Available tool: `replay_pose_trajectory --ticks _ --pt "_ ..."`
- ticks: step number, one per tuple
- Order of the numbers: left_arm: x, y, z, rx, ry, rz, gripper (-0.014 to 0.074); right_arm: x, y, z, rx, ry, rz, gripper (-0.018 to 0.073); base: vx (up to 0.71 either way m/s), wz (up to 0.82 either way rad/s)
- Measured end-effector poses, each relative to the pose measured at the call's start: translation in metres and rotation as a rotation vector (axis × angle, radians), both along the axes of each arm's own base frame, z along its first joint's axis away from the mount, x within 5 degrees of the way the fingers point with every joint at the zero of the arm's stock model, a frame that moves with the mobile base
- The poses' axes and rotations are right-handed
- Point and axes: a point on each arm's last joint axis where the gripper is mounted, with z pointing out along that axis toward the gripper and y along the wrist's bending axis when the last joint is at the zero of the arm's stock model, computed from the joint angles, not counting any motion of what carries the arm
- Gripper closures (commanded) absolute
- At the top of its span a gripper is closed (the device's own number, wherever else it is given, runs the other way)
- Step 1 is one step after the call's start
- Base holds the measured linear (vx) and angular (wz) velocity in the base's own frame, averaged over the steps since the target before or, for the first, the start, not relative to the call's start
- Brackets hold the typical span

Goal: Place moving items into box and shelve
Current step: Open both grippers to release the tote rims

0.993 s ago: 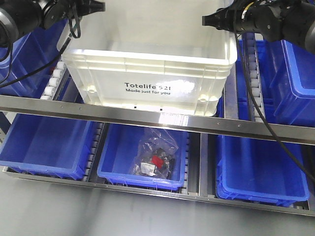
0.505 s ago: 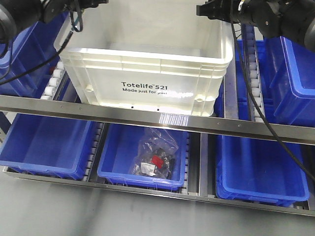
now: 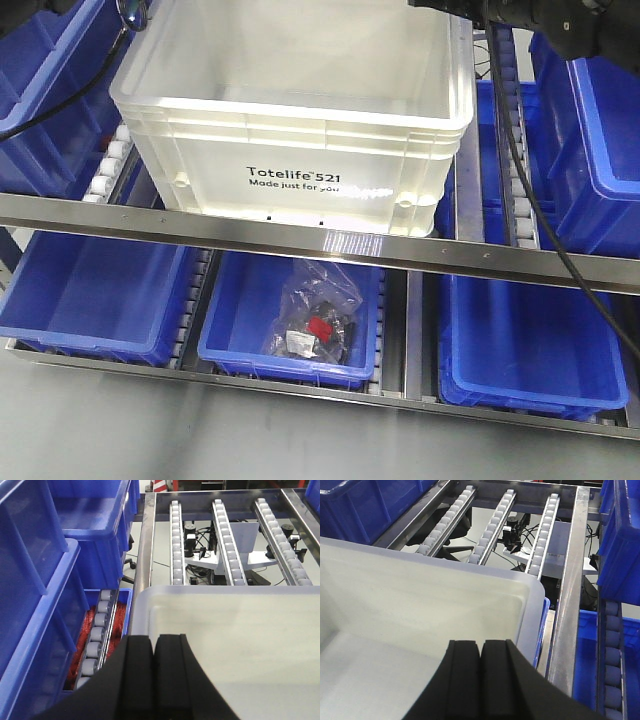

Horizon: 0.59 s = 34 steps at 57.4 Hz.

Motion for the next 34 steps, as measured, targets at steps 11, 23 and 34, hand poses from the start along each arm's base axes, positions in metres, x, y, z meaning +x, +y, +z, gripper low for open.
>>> replay_pose_trajectory --ticks 11,23,34 --pt "-0.0001 0.0003 -0.0005 -0.003 0.006 0.004 0.0605 -0.0008 -0.0008 -0.0014 -0.006 0.021 -0.006 0.0567 0.0 0.0" --pt "-0.0003 0.0005 -0.0009 -0.005 0.011 0.007 0.0604 -0.0013 -0.0013 -0.0028 -0.011 0.037 -0.01 0.0567 0.0 0.0" --pt "-0.0003 0.0005 -0.0009 -0.006 0.011 0.007 0.0604 -0.0013 -0.0013 -0.0028 -0.011 0.037 -0.01 0.0567 0.0 0.0"
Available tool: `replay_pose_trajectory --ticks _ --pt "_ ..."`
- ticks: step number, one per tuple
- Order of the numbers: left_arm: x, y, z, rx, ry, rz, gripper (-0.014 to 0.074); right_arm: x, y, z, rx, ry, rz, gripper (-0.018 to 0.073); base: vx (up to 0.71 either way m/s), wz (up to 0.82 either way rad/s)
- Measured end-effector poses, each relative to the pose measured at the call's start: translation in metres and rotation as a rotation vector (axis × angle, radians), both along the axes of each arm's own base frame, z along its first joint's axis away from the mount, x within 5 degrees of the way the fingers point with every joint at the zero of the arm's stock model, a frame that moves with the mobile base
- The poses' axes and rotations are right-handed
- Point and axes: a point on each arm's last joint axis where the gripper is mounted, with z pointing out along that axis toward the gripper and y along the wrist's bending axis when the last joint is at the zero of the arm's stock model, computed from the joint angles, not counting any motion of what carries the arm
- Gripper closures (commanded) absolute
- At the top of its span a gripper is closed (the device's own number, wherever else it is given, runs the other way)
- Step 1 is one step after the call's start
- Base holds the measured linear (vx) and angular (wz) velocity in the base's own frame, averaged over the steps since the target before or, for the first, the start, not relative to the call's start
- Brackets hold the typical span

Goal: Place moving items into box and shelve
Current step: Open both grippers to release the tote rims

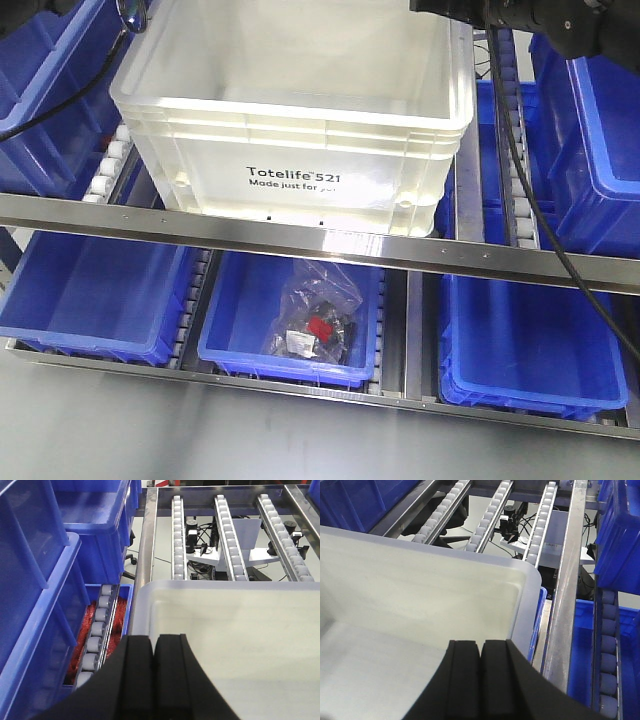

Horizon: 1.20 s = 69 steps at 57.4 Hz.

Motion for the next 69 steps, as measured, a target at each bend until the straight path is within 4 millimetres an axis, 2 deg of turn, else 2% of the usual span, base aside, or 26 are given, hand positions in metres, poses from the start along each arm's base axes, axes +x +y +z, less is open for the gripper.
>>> replay_pose_trajectory --ticks 25,34,38,42,43,44,56,63,69 --pt "-0.002 -0.003 -0.001 0.002 0.02 0.004 0.0604 0.0 0.0 0.0 0.0 0.0 0.0 0.0567 0.0 0.0" --pt "-0.025 -0.008 -0.001 0.002 0.01 -0.047 0.0604 0.0 0.0 0.0 0.0 0.001 0.0 0.0567 0.0 0.0" --pt "-0.045 -0.009 -0.002 -0.011 -0.026 -0.101 0.0603 0.0 0.0 0.0 -0.001 0.002 -0.001 0.0567 0.0 0.0" --pt "-0.074 -0.01 -0.005 -0.042 -0.05 -0.151 0.0603 0.0 0.0 0.0 -0.001 0.002 -0.001 0.0567 0.0 0.0" --pt "-0.082 -0.009 -0.001 -0.049 -0.069 -0.162 0.0603 0.0 0.0 0.0 -0.001 0.003 -0.001 0.0567 0.0 0.0" --pt "-0.088 -0.008 -0.006 -0.05 -0.06 -0.169 0.0603 0.0 0.0 0.0 -0.001 0.003 -0.001 0.0567 0.0 0.0" --pt "-0.184 0.016 0.006 -0.097 -0.134 -0.197 0.0603 0.0 0.0 0.0 -0.001 0.003 -0.001 0.0567 0.0 0.0" --pt "-0.222 0.033 -0.012 -0.109 -0.165 -0.194 0.0603 0.0 0.0 0.0 -0.001 0.003 -0.001 0.0567 0.0 0.0" --pt "-0.246 0.044 -0.055 -0.165 -0.129 -0.183 0.0603 0.0 0.0 0.0 -0.001 0.003 -0.001 0.0567 0.0 0.0"
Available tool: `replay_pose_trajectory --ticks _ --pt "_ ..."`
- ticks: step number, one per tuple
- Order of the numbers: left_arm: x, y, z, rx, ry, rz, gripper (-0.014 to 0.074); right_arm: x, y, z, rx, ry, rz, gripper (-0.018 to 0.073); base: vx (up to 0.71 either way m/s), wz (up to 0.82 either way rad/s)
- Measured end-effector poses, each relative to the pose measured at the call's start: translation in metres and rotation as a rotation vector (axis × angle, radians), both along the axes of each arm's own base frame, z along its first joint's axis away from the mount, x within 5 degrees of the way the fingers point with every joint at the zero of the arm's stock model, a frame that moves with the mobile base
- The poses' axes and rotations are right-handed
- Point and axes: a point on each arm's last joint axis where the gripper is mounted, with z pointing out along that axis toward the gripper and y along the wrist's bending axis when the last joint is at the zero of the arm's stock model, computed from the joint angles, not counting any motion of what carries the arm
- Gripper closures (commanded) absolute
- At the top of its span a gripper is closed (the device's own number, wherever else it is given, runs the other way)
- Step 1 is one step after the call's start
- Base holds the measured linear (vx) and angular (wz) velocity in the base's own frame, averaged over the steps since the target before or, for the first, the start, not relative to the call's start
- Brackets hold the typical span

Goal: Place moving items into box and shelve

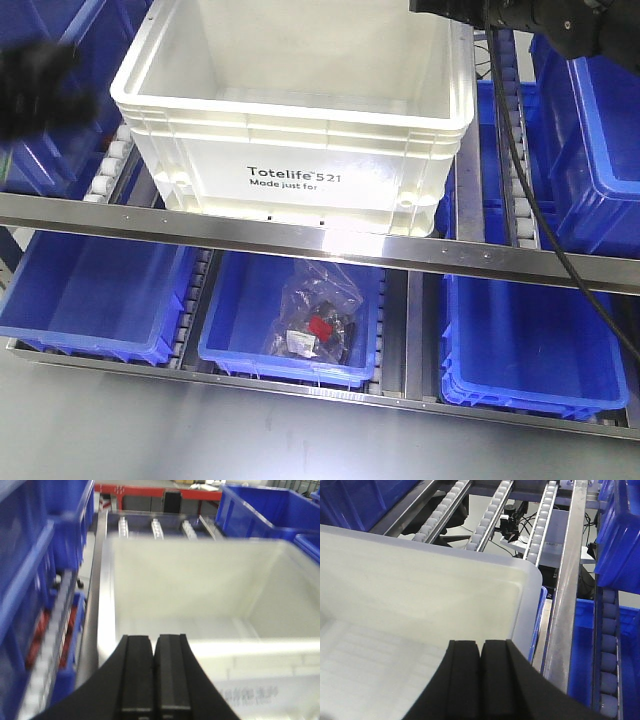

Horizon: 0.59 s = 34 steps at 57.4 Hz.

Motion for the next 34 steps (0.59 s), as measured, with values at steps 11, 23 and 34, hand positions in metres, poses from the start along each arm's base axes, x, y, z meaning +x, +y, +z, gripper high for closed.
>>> replay_pose_trajectory --ticks 11,23,34 --pt "-0.055 0.019 -0.064 -0.2 0.092 0.101 0.0603 0.0 0.0 0.0 0.0 0.0 0.0 0.0567 0.0 0.0" --pt "-0.111 0.034 -0.082 -0.314 -0.015 0.182 0.0603 0.0 0.0 0.0 0.0 0.0 0.0 0.0567 0.0 0.0" --pt "-0.135 0.038 -0.113 -0.176 -0.055 0.175 0.0603 0.0 0.0 0.0 0.0 0.0 0.0 0.0567 0.0 0.0"
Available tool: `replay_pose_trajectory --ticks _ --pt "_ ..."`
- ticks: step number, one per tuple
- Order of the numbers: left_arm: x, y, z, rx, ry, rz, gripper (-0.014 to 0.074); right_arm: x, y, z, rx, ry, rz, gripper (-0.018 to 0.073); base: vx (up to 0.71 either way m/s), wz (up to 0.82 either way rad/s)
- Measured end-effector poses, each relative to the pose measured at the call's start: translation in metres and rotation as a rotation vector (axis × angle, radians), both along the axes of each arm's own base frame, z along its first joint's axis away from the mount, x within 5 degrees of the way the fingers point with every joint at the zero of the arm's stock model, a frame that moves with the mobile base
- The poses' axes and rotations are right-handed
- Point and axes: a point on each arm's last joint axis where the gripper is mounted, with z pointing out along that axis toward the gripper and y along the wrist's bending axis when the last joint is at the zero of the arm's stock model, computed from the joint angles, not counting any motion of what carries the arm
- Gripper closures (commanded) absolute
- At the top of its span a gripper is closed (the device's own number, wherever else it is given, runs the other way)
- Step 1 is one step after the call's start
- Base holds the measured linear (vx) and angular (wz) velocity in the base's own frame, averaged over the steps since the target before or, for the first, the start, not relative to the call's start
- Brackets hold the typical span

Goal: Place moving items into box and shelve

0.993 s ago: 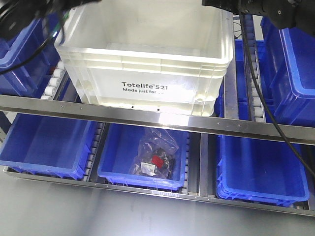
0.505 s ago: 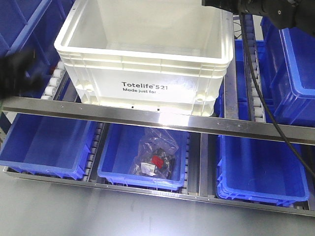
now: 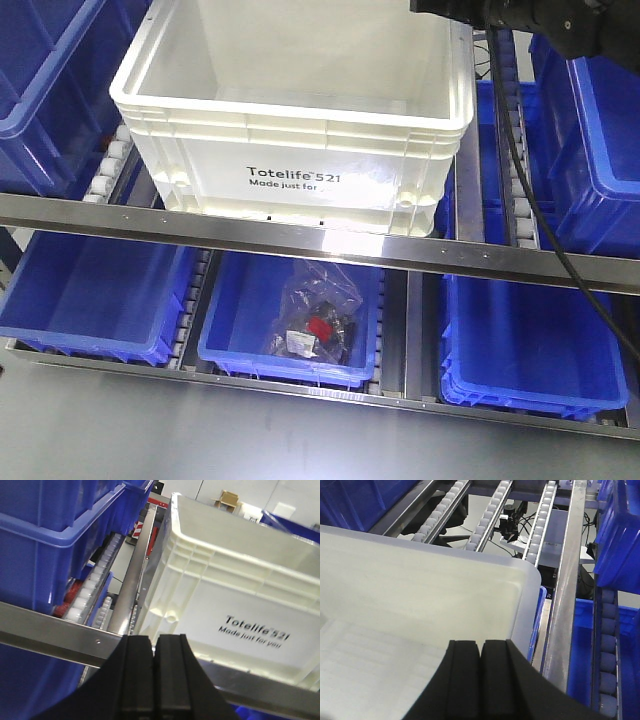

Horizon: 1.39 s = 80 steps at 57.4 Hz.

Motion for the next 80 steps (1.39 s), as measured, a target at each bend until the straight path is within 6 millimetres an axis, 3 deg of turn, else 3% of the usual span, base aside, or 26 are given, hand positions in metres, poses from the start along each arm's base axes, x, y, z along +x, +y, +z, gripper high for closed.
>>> replay_pose_trajectory --ticks 17,32,80 --pt "-0.013 -0.001 -0.009 0.237 0.005 -0.044 0.0603 0.0 0.0 0.0 0.0 0.0 0.0 0.0567 0.0 0.0" --pt "-0.026 0.0 -0.014 0.34 -0.001 -0.07 0.0603 0.0 0.0 0.0 0.0 0.0 0.0 0.0567 0.0 0.0" --pt "-0.031 0.002 -0.02 0.386 0.051 -0.044 0.0603 0.0 0.0 0.0 -0.001 0.001 0.0 0.0567 0.0 0.0"
